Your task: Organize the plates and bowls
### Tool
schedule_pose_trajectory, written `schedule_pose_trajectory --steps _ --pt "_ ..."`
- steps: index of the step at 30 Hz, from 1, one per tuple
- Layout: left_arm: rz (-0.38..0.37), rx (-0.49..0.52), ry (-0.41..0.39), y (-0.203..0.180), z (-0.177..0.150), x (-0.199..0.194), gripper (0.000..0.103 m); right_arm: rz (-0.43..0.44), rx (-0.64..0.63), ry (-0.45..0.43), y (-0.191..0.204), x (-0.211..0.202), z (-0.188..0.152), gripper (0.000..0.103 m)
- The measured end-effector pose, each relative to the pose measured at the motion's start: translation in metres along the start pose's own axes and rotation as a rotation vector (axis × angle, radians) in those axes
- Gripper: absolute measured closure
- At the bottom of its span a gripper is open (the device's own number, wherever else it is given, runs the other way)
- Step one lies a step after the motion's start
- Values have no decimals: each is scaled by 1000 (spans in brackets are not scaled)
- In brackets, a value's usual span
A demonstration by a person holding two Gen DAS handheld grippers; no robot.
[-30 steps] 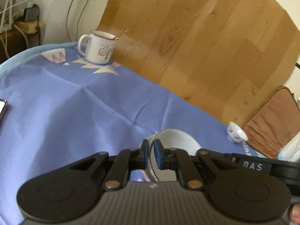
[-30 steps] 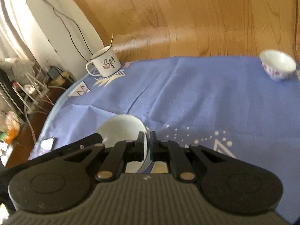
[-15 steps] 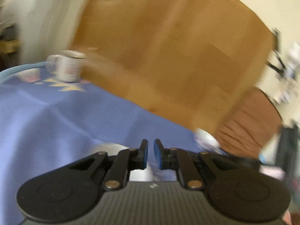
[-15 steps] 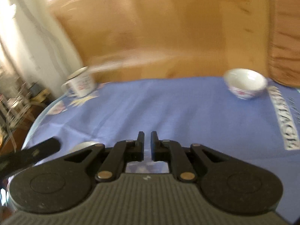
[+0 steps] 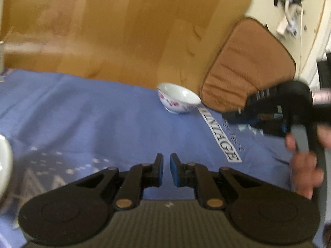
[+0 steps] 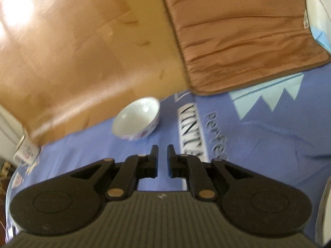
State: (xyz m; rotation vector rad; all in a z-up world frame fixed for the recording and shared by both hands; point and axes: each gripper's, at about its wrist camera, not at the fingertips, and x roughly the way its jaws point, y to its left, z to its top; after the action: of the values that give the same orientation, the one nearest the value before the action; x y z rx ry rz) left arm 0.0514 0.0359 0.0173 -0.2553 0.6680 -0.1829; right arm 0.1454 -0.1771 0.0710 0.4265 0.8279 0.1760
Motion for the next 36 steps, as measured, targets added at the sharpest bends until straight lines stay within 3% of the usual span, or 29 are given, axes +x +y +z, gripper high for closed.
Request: schedule_pose_trajectory --steps 3,11,12,13,14,20,22,24,27,32,34,35,36 --pt "-16 3 11 2 -3 6 93 -2 16 -4 0 17 13 73" --pt "-93 -122 15 30 1 7 93 -13 28 62 14 74 35 73" --pt "-100 -136 18 30 4 8 93 -18 26 78 15 80 34 78" --pt "-106 -147 20 33 6 10 93 -17 28 90 15 84 34 89" --pt "-111 -156 21 35 6 9 93 -11 33 102 14 86 34 92" --pt "-132 -175 8 39 8 7 93 24 48 125 11 58 31 96" --pt "-136 -166 -4 38 7 4 85 39 31 149 8 41 23 96" --pt "-137 -146 -15 34 6 0 65 63 27 181 3 24 11 96" --pt "-135 -87 -30 21 3 -8 57 73 2 206 -4 -8 -11 95" --pt "-165 -46 -19 -2 -4 -22 57 104 -4 231 -18 -50 -41 94" --pt "-160 -50 5 -7 -8 -22 62 122 8 233 -21 -61 -50 94" --pt "-160 -52 20 -10 -11 -22 72 130 11 233 -22 -65 -54 94" --pt "-163 -52 32 -11 -13 -21 90 137 12 233 -22 -67 -57 94"
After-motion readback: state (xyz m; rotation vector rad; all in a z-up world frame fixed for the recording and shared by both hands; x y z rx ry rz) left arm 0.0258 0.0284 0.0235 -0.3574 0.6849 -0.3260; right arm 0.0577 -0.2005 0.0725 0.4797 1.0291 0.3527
